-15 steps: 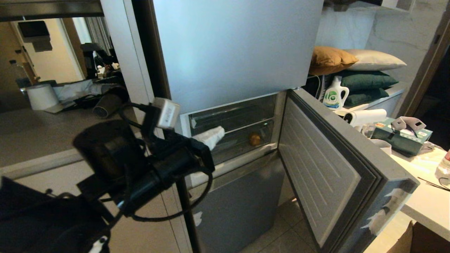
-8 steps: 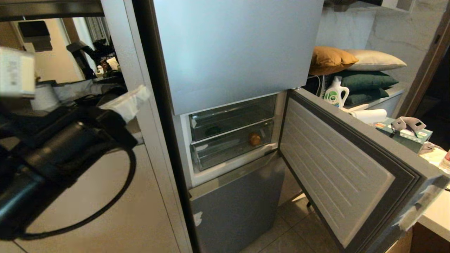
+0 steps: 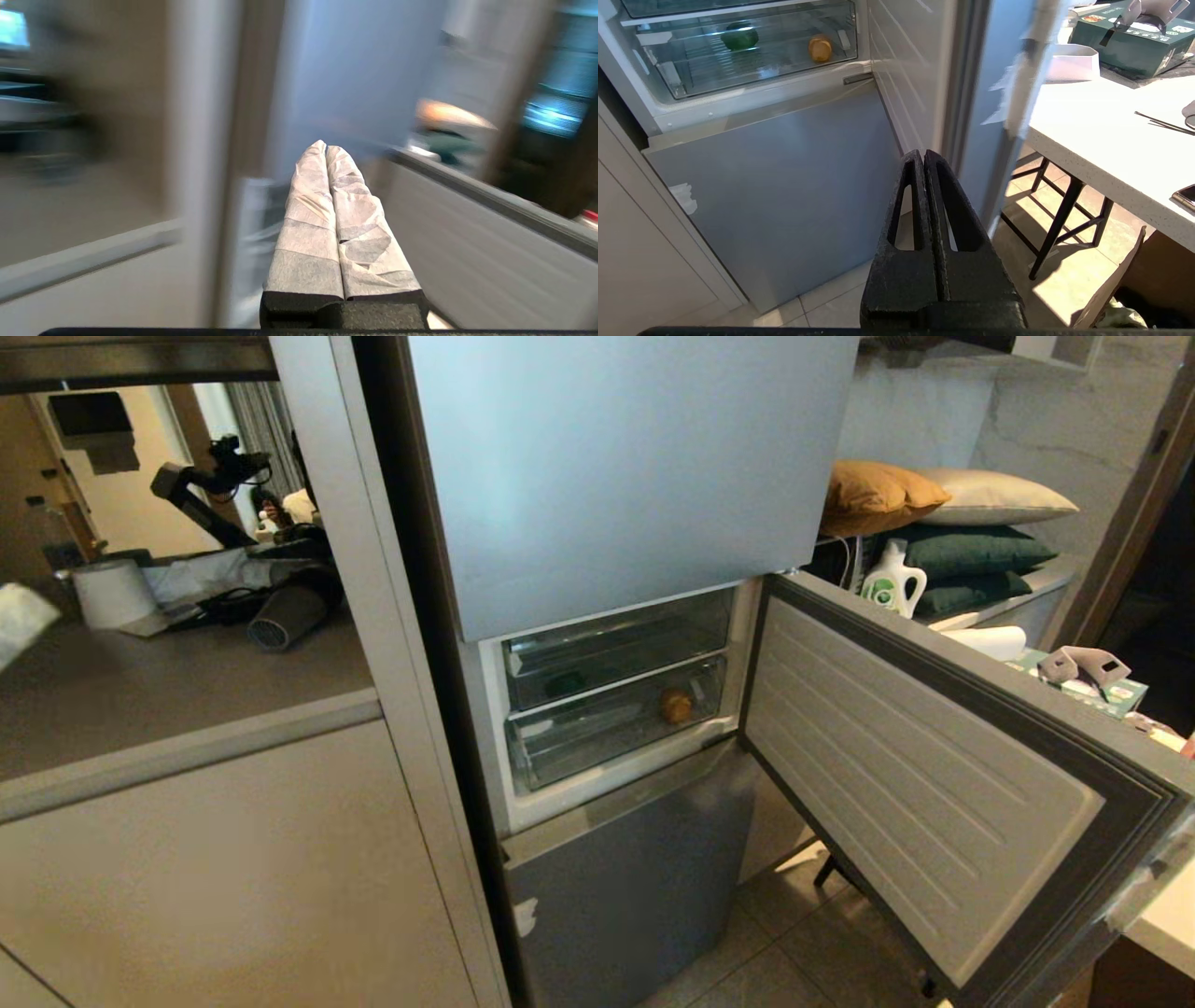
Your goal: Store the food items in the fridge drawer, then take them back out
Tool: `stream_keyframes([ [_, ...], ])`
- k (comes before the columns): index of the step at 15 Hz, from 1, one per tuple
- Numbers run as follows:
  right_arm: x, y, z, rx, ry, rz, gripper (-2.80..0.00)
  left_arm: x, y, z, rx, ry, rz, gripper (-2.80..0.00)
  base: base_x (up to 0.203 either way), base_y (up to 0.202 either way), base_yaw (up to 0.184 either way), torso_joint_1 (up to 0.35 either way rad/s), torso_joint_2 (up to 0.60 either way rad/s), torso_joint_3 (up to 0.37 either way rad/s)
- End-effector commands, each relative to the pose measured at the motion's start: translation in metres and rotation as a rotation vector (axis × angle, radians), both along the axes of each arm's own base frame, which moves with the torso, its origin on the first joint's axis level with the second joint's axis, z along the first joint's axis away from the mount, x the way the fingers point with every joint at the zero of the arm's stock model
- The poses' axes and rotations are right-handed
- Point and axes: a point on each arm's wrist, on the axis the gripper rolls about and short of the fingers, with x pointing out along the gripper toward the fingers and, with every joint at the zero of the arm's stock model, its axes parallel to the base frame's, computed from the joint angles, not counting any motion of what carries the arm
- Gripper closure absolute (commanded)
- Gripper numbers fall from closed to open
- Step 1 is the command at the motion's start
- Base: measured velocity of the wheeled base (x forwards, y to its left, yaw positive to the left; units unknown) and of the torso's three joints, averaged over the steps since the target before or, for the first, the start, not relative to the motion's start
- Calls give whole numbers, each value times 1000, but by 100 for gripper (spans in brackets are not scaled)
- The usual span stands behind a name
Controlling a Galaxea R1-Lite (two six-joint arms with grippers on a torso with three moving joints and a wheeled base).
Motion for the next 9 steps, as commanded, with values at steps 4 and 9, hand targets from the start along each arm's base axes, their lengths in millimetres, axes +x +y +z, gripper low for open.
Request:
stream_keyframes([
  [4,0,0,0,0,1,0,0,-76,34,-48,15,32,302,0,0,0,0,0,0,0],
  [9,0,0,0,2,1,0,0,-77,33,-140,178,391,274,0,0,0,0,0,0,0],
])
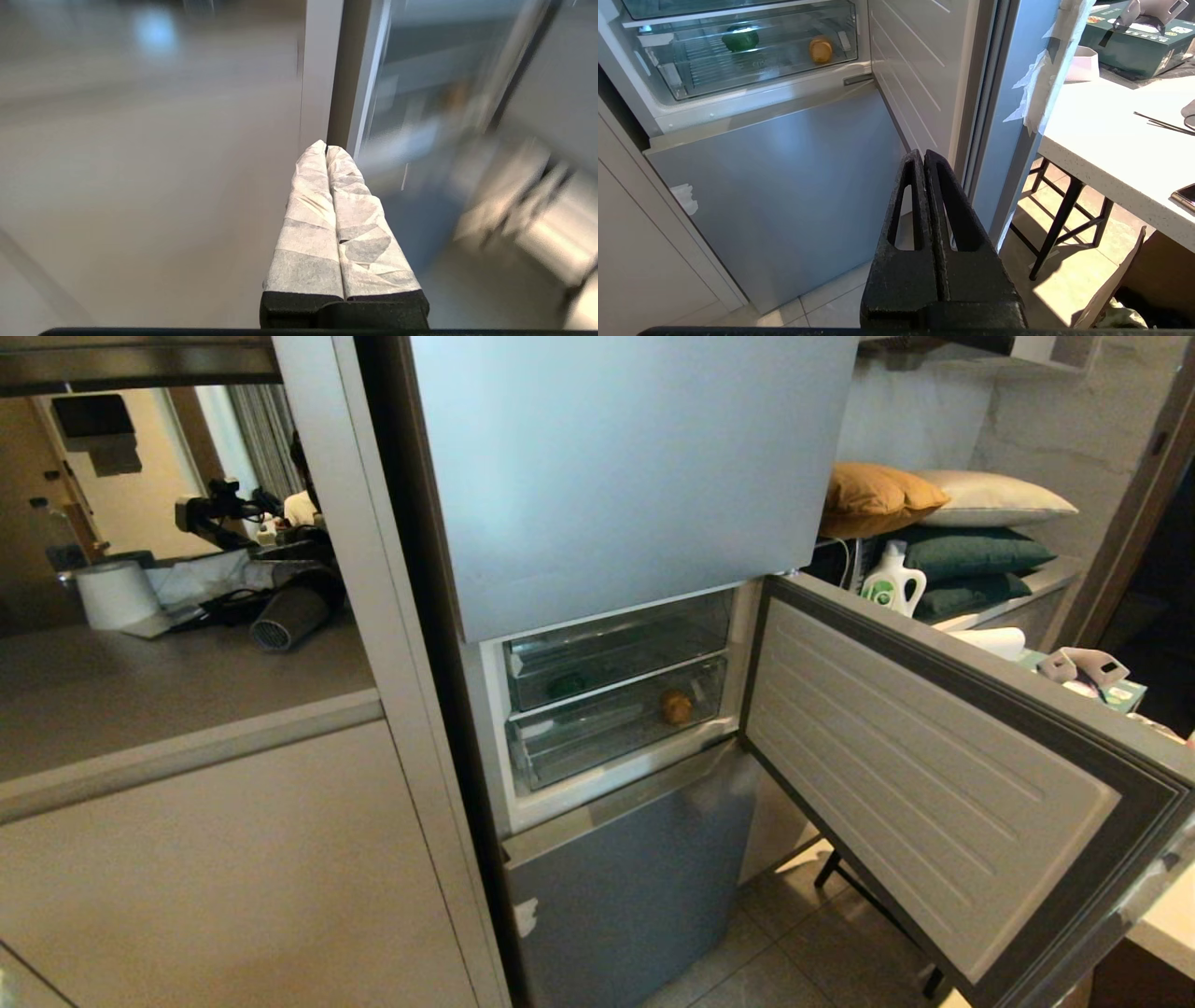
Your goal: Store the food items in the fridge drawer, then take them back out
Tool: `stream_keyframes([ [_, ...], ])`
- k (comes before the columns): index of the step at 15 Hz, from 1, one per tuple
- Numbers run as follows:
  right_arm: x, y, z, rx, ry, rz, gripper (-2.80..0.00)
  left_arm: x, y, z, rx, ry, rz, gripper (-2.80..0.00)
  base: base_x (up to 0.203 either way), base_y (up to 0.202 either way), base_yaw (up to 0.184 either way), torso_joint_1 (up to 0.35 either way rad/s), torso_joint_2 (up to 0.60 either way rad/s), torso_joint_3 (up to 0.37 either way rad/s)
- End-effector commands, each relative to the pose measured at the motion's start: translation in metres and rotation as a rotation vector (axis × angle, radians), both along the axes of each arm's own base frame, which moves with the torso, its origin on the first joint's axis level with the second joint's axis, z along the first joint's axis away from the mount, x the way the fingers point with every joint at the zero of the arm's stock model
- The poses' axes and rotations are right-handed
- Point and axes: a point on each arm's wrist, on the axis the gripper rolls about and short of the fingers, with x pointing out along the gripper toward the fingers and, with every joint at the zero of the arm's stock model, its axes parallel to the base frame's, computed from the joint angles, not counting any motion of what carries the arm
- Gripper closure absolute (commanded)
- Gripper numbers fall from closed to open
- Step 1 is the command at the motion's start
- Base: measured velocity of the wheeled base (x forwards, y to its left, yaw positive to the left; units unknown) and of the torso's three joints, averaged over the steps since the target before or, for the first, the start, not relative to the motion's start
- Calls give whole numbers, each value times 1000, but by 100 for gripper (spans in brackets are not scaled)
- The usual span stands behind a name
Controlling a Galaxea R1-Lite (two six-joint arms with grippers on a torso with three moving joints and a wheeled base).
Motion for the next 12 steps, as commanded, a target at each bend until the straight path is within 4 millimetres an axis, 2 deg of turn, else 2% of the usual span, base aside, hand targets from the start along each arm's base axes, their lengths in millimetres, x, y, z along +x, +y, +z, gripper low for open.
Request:
stream_keyframes([
  [1,0,0,0,1,2,0,0,-3,0,-42,45,101,-8,0,0,0,0,0,0,0],
  [2,0,0,0,1,2,0,0,-2,-1,-59,55,161,-42,0,0,0,0,0,0,0],
  [4,0,0,0,1,2,0,0,-3,-4,-69,11,224,-169,0,0,0,0,0,0,0],
  [9,0,0,0,0,2,0,0,-7,-3,-71,77,221,-44,0,0,0,0,0,0,0],
  [12,0,0,0,-1,0,0,0,-14,-3,-75,123,166,-53,0,0,0,0,0,0,0],
])
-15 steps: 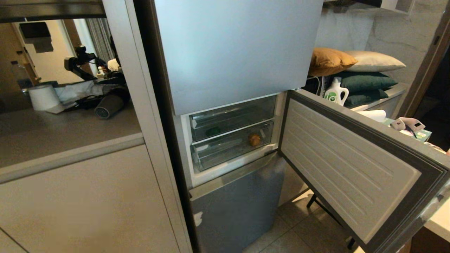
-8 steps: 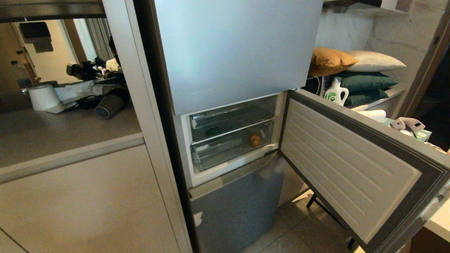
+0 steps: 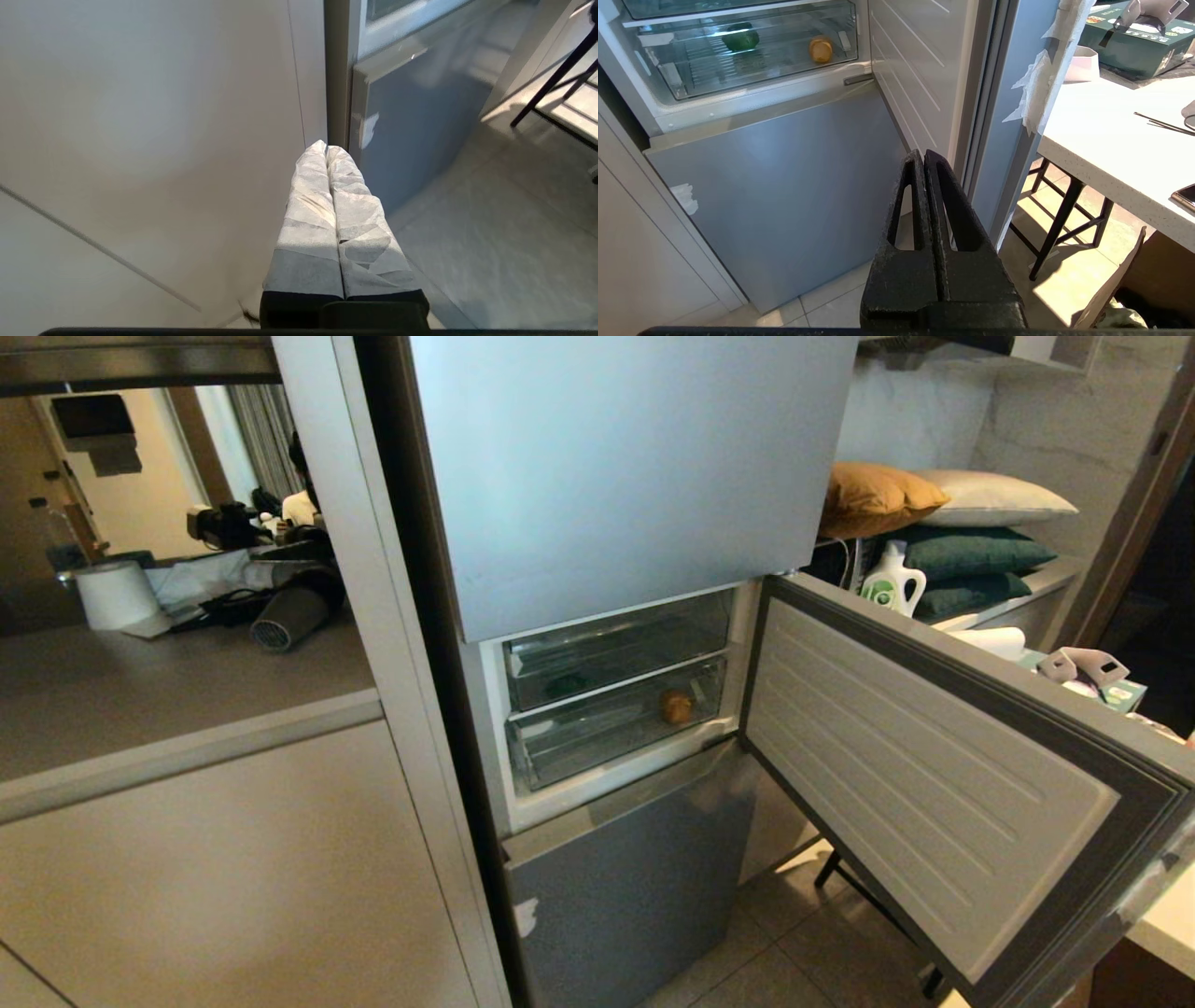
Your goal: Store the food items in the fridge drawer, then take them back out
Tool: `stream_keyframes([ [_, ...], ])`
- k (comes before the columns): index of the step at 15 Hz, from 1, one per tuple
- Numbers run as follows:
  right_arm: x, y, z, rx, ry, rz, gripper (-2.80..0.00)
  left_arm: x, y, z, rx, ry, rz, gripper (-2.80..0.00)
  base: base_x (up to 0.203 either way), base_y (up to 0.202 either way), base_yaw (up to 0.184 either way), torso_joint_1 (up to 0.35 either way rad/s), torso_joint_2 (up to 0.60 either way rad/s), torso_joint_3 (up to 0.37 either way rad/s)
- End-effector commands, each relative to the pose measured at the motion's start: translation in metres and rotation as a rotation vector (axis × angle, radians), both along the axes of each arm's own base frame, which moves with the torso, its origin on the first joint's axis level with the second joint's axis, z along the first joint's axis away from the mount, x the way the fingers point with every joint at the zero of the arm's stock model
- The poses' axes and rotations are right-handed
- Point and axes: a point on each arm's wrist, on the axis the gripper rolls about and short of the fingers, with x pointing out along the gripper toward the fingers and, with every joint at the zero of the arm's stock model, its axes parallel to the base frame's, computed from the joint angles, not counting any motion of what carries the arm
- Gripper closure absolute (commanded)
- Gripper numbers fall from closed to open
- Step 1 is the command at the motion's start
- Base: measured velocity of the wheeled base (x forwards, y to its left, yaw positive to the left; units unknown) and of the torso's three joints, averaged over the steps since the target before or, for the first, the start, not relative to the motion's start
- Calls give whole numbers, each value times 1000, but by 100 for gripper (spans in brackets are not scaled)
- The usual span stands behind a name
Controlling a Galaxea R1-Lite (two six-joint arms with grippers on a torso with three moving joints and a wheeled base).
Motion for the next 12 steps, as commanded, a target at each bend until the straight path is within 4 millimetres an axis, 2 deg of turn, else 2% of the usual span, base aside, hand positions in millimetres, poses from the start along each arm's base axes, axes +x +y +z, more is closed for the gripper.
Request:
stream_keyframes([
  [1,0,0,0,-1,2,2,0,-11,0,-4,4,-135,-19,0,0,0,0,0,0,0],
  [3,0,0,0,-18,0,2,0,-18,-1,-6,7,-222,-47,0,0,0,0,0,0,0],
  [5,-1,0,5,-26,-10,-6,0,-17,0,-6,-30,-213,-38,0,0,0,0,0,0,0],
  [8,-3,0,50,12,-2,-6,0,-17,0,-6,-15,-211,-39,0,0,0,0,0,0,0],
  [10,18,0,74,75,143,-5,0,-17,0,-7,-5,-210,-34,0,0,0,0,0,0,0],
  [12,54,0,93,141,271,-7,0,-17,0,-6,-26,-214,-30,0,0,0,0,0,0,0],
])
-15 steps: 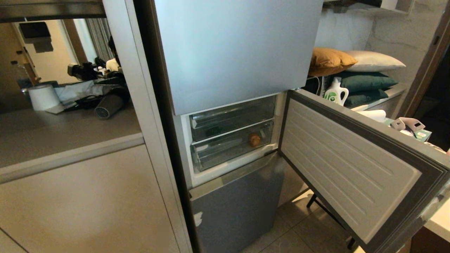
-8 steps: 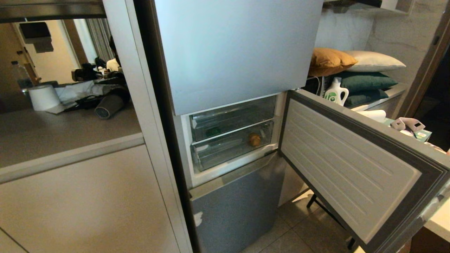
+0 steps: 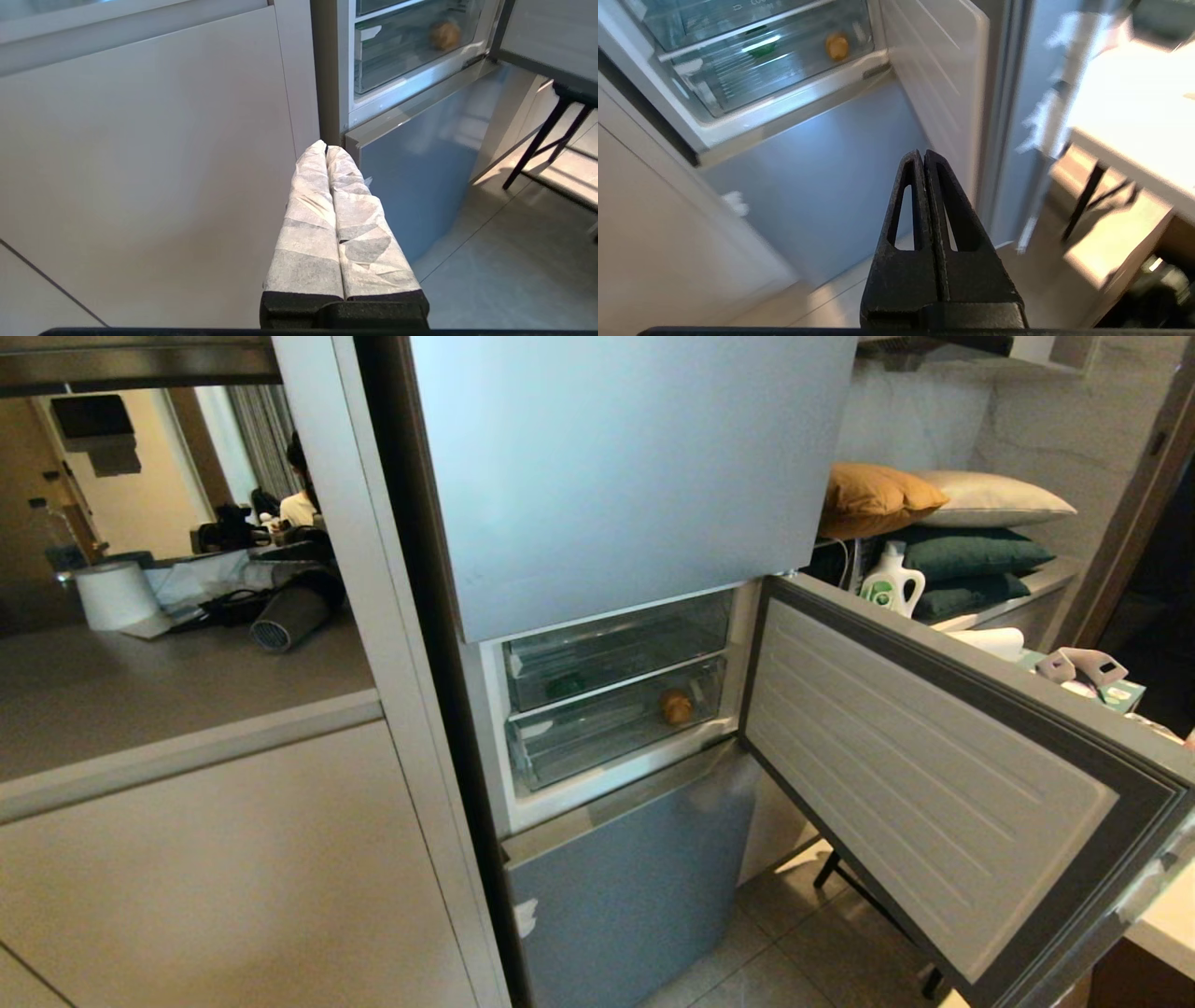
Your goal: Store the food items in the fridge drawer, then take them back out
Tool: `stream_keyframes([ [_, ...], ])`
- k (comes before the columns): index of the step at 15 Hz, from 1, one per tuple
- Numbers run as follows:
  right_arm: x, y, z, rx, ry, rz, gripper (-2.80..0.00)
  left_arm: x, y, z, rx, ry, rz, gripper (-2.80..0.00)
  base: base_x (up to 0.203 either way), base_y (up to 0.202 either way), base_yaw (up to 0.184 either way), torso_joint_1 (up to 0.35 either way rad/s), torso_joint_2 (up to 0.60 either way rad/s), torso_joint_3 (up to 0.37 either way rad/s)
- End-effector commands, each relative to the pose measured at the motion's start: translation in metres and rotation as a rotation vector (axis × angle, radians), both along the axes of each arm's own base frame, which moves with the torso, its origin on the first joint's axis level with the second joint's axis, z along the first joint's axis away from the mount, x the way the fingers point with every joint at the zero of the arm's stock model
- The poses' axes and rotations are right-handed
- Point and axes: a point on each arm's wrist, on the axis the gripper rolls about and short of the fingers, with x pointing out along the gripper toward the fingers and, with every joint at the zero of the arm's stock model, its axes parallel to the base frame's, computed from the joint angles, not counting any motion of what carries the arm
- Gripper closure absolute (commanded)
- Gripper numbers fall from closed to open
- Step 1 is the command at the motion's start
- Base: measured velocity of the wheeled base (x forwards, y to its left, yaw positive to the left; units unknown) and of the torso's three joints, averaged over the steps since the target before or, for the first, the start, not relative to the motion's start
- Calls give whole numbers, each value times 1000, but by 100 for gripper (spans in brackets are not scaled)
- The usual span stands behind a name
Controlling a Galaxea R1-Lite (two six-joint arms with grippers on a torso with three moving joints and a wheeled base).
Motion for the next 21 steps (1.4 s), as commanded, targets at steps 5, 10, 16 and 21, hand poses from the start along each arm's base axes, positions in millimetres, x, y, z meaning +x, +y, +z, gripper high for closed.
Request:
stream_keyframes([
  [5,131,1,17,71,259,16,0,1,0,-3,-55,7,20,0,0,0,0,0,0,0],
  [10,187,-11,5,60,253,-38,0,1,0,-3,-55,7,20,0,0,0,0,0,0,0],
  [16,223,-37,-12,63,205,-139,0,1,0,-3,-55,7,20,0,0,0,0,0,0,0],
  [21,217,-66,-4,44,171,-258,0,1,0,-3,-55,7,20,0,0,0,0,0,0,0],
])
